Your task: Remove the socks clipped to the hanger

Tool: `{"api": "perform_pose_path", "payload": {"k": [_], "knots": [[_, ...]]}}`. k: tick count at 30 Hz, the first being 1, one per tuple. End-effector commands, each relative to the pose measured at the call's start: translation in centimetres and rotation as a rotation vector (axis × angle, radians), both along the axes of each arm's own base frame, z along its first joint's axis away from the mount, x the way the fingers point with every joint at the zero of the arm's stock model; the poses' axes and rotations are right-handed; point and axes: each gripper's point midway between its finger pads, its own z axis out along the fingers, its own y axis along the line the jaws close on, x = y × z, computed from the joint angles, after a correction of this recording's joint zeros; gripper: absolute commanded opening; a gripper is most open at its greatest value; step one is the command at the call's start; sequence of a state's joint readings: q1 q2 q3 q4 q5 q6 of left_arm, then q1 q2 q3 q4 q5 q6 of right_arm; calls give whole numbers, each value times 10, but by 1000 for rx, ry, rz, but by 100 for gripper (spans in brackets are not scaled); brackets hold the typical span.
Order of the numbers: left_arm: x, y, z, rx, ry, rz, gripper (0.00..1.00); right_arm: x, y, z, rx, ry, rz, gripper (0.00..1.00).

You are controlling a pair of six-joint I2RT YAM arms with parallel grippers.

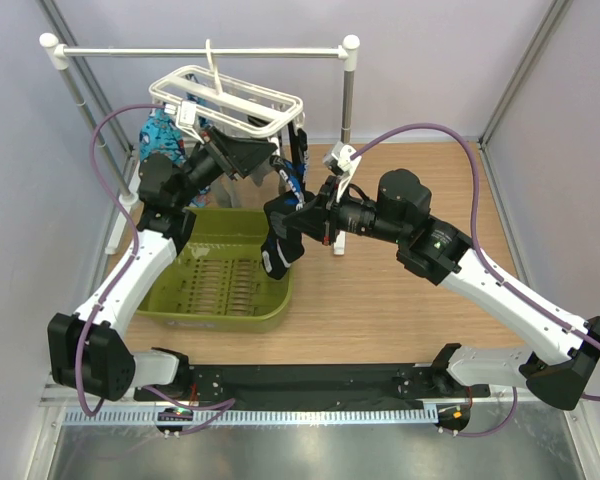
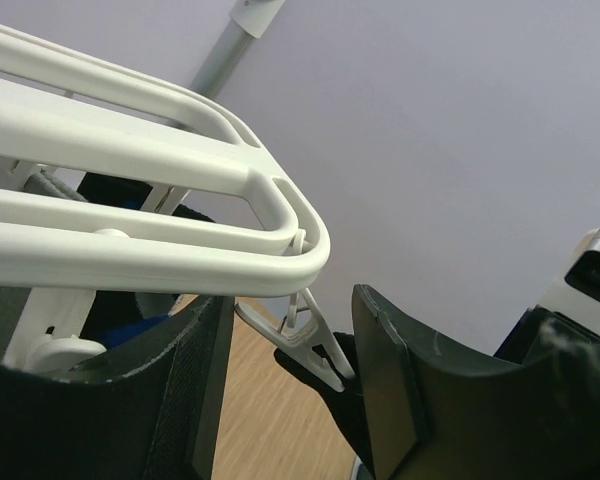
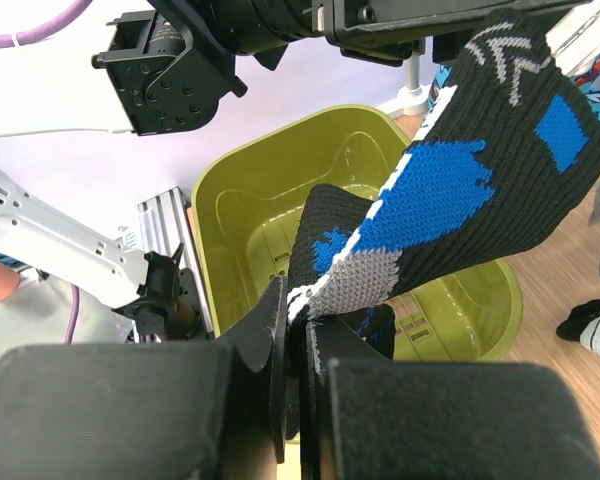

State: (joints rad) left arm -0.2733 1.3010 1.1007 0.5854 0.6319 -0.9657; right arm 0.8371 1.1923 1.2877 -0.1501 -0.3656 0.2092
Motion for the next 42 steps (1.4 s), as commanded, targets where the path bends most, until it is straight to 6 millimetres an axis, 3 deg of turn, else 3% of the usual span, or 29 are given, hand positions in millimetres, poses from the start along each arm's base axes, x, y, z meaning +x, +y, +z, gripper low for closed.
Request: {"api": "perform_pose_path", "payload": {"k": [1, 2, 3, 4, 11, 19, 36, 42], "knots": [[0, 1, 10, -10, -25, -2, 54, -5, 0, 37, 86, -66, 15, 1], [0, 1, 11, -11, -18, -1, 55, -5, 0, 36, 84, -63, 14, 1], [0, 1, 9, -11, 0, -4, 64, -4, 0, 36, 83, -66, 14, 1], [1, 1, 6, -11, 30, -2, 68, -4, 0, 35, 83, -63, 11, 1], [7, 10, 0, -112, 224, 53, 74, -2, 1, 31, 72, -62, 4, 1], [4, 11, 15, -164, 265, 42, 72, 0, 3, 27, 66, -60, 4, 1], [13, 4, 4, -87, 361, 59, 65, 2, 6, 27, 70, -57, 11, 1], [13, -7, 1, -75, 371, 31, 63, 1, 6, 28, 72, -58, 15, 1]]}}
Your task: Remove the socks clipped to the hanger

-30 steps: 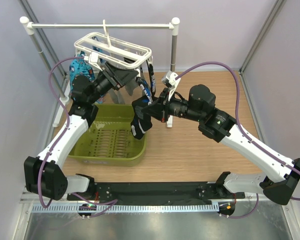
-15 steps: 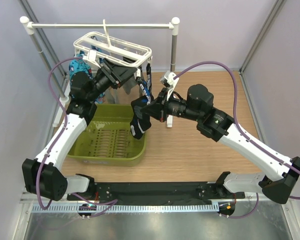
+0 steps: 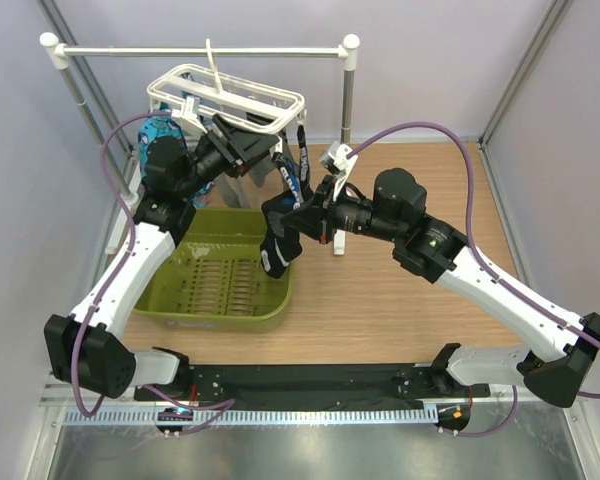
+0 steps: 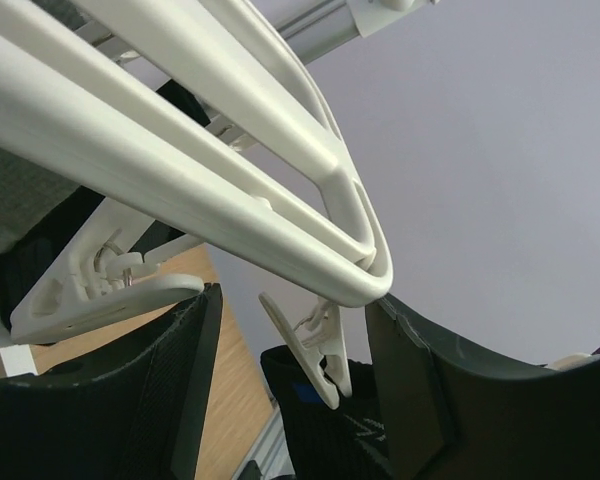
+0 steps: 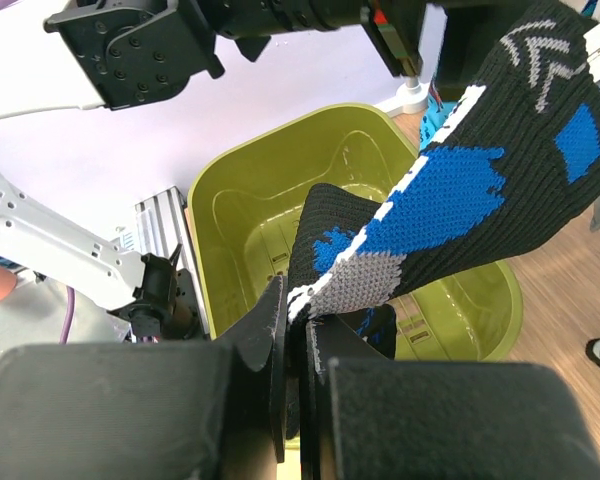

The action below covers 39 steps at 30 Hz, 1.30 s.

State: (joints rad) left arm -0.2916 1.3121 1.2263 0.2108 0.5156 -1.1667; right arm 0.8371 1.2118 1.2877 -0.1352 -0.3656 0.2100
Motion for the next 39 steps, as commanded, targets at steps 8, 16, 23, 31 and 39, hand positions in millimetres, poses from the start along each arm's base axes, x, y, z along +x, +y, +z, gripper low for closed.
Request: {"api": "perform_pose_path", "payload": {"k": [8, 16, 23, 31, 39], "knots": [[0, -12, 10, 36, -27, -11, 60, -4, 1, 30, 69, -59, 17, 1], [7, -12, 15, 49, -30, 7, 52, -5, 0, 25, 54, -55, 21, 1], [7, -13, 16, 56, -23, 1, 0, -5, -2, 25, 55, -60, 15, 1], [10, -10, 15, 66, -19, 28, 0, -4, -4, 17, 37, -47, -3, 1], [6, -9, 20, 66, -32, 19, 0, -26, 1, 64, 110, -48, 110, 1]]}}
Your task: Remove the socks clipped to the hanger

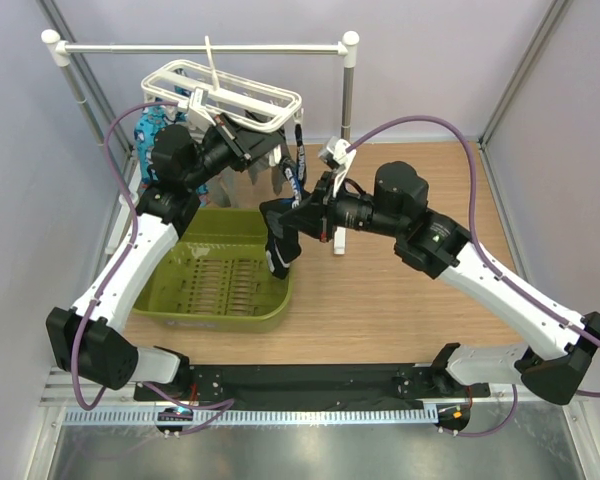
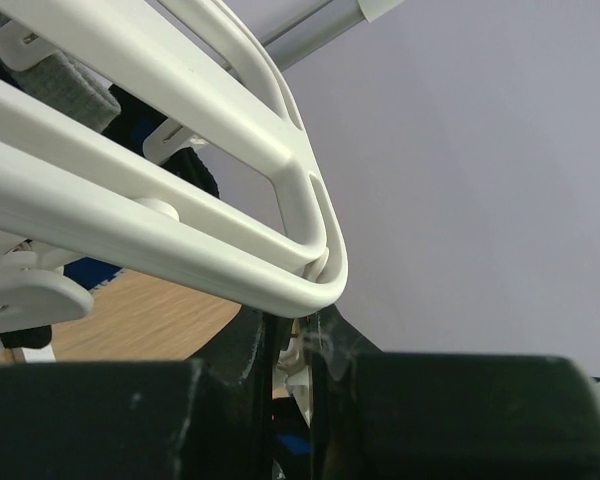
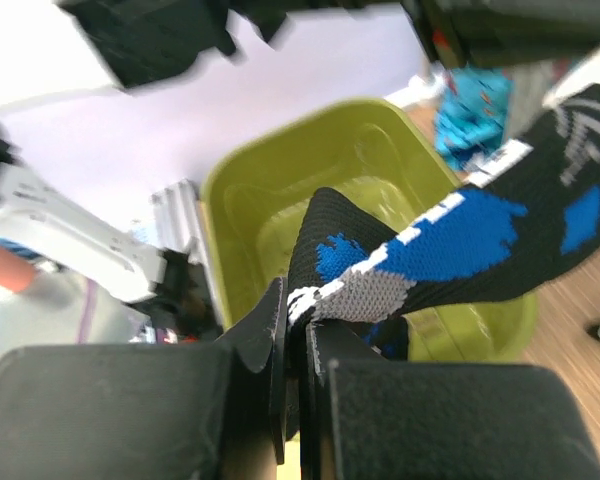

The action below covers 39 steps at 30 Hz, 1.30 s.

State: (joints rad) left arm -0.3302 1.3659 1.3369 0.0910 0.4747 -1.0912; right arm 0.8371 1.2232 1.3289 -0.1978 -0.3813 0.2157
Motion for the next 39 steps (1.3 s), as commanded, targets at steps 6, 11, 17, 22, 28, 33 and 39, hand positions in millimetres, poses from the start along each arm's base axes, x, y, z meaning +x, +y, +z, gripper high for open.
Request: {"api": "perform_pose_path", "payload": {"k": [6, 11, 17, 22, 28, 33, 39], "knots": [[1, 0, 13, 6, -25, -12, 0, -52, 26, 87, 352, -20, 324, 1], [0, 1, 14, 11, -29, -30, 1, 0, 58, 25, 301, 22, 177, 1], [1, 5, 16, 24, -34, -18, 0, 38, 78, -74, 156, 127, 22, 6], [0, 7, 18, 31, -36, -15, 0, 54, 60, -102, -46, 176, -118, 50], [-4, 22, 17, 77, -38, 45, 2, 60, 9, -77, -121, 59, -294, 79], [-11, 28, 16, 95, -41, 60, 2, 96, -23, -83, -194, -48, -498, 83], [-17, 31, 15, 106, -40, 65, 2, 135, -15, -91, -213, -174, -554, 88]]}}
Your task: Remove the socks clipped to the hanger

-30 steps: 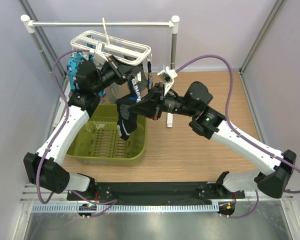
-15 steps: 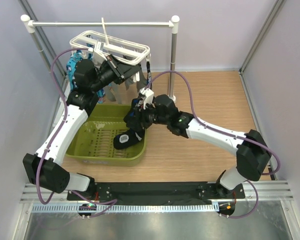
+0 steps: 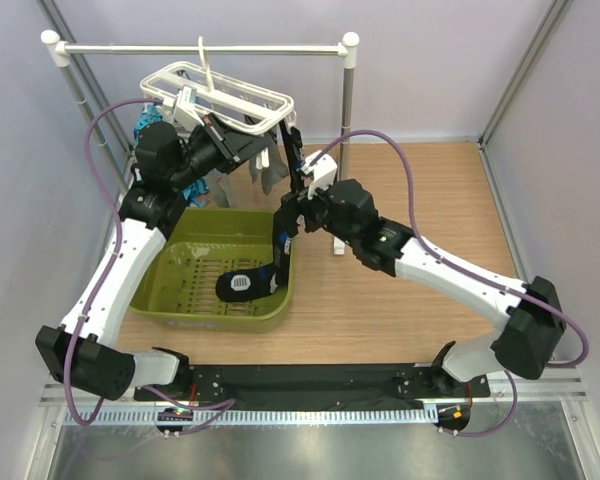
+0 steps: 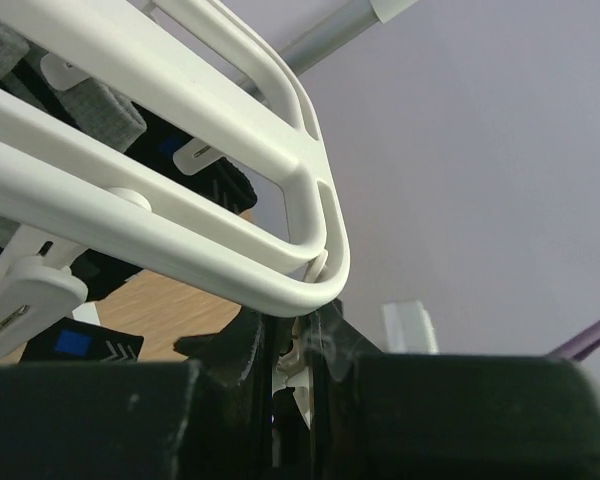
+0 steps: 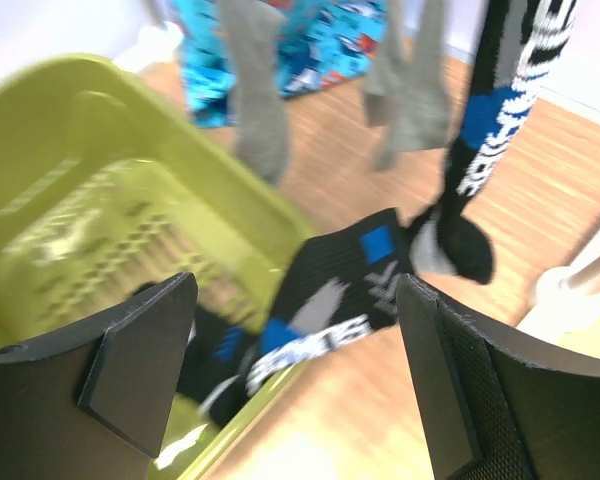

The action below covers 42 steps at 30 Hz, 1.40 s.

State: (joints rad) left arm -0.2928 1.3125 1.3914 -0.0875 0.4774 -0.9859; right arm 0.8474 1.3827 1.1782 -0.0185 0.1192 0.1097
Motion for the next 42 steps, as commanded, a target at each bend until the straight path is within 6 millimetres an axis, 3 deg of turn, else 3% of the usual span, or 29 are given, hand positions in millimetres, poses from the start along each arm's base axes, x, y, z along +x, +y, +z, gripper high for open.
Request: {"api": "perform_pose_path", "payload": {"k": [1, 3, 6, 8, 12, 15, 17, 22, 25, 30, 31, 35, 36, 38, 39, 42], "knots": [[-7, 10, 13, 13, -40, 29, 2, 37, -3, 6, -35, -124, -86, 88], [-8, 10, 11, 18, -35, 31, 2, 56, -6, 0, -28, -132, -124, 88], [-8, 14, 12, 20, -37, 40, 2, 65, -8, -8, -21, -113, -132, 87], [-7, 13, 10, 21, -34, 38, 2, 58, -9, -15, -17, -64, -122, 84], [-6, 12, 8, 22, -30, 37, 1, 31, -11, 2, 93, 21, -80, 82], [-4, 12, 7, 21, -29, 37, 1, 20, -9, 1, 161, 103, -73, 81], [-3, 12, 8, 21, -34, 38, 0, 22, -11, -2, 185, 152, -115, 81], [-2, 12, 9, 20, -34, 45, 0, 29, -14, -38, 162, 276, -216, 81], [-1, 12, 9, 19, -36, 45, 0, 30, -9, -50, 188, 324, -232, 81], [0, 12, 8, 18, -35, 45, 0, 37, -8, -57, 217, 337, -271, 75], [0, 12, 7, 19, -33, 46, 0, 37, -7, -59, 221, 338, -271, 73], [0, 11, 7, 17, -32, 43, 0, 40, -1, -51, 249, 307, -243, 47], [0, 12, 8, 16, -38, 45, 0, 40, 2, -43, 268, 289, -222, 29], [1, 12, 8, 15, -36, 45, 0, 32, 11, -35, 282, 274, -147, 13], [0, 12, 9, 12, -39, 46, 0, 26, 17, -21, 311, 248, -104, 1], [0, 11, 10, 9, -40, 42, 0, -8, 44, 3, 362, 232, 84, 1]]}}
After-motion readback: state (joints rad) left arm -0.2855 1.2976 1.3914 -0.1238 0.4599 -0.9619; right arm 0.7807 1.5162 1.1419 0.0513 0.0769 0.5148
